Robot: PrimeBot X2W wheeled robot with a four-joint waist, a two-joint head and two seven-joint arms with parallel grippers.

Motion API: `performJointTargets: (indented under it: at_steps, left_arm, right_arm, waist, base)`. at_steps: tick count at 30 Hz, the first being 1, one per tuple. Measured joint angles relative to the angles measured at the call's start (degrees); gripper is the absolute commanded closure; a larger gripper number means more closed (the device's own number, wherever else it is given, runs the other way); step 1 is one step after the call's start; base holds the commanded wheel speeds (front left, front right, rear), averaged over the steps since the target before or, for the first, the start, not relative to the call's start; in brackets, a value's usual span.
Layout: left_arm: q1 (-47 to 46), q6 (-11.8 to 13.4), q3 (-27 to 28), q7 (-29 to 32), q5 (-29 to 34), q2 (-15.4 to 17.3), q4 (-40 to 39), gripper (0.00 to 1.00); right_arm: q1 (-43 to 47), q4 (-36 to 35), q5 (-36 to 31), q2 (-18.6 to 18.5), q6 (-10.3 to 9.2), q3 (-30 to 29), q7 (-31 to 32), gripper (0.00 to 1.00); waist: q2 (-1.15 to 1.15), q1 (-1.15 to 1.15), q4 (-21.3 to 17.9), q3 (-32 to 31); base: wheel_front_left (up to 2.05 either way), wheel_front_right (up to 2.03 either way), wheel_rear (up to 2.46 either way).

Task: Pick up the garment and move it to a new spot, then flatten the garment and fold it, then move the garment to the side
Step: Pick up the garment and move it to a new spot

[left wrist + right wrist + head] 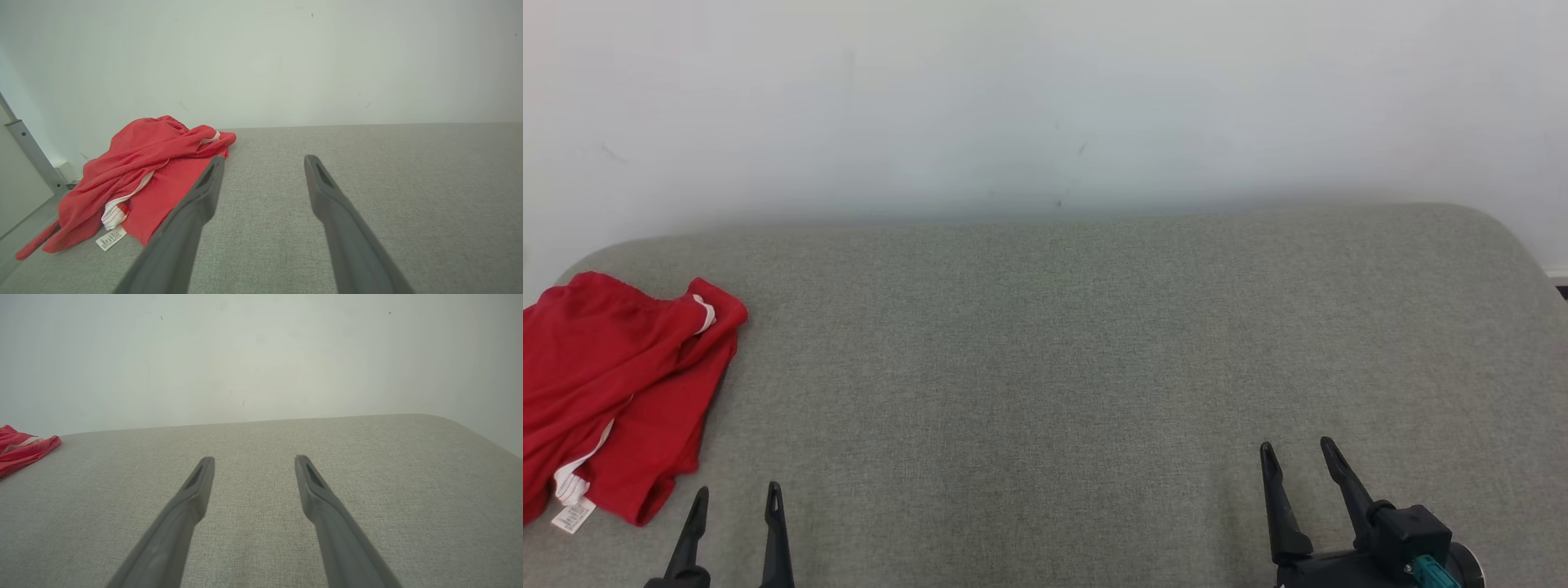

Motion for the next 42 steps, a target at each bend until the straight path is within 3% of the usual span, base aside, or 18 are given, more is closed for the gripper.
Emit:
performJointTargets:
  at_steps: [12, 33, 42]
  left_arm:
    - [-0.25, 0.86, -0.69, 0.27, 0.02, 0.55, 0.7, 0.0]
    - [0.48, 3.63, 0.52, 0.73, -1.29, 0.93, 1.2, 0.0]
    - [1.53, 5.33, 1.57, 0.52, -2.33, 0.53, 1.1, 0.0]
  right_arm:
    - [1.13, 0.18, 0.88, 0.0, 0.0, -0.01, -0.01, 0.0]
    - [1.37, 0.79, 1.25, 0.0, 0.0, 0.86, 0.0, 0.0]
    - [0.36, 1.51, 0.4, 0.01, 0.0, 2.74, 0.0, 0.0]
  waist:
    - [0.0, 0.0, 4.41, -0.06]
    - [0.0, 0.0, 22.15, 0.83]
    - [0.0, 0.0, 27.96, 1.27]
  base:
    - [0.0, 0.0, 0.0]
    - [0.0, 0.0, 0.0]
    - [0.0, 0.0, 0.0]
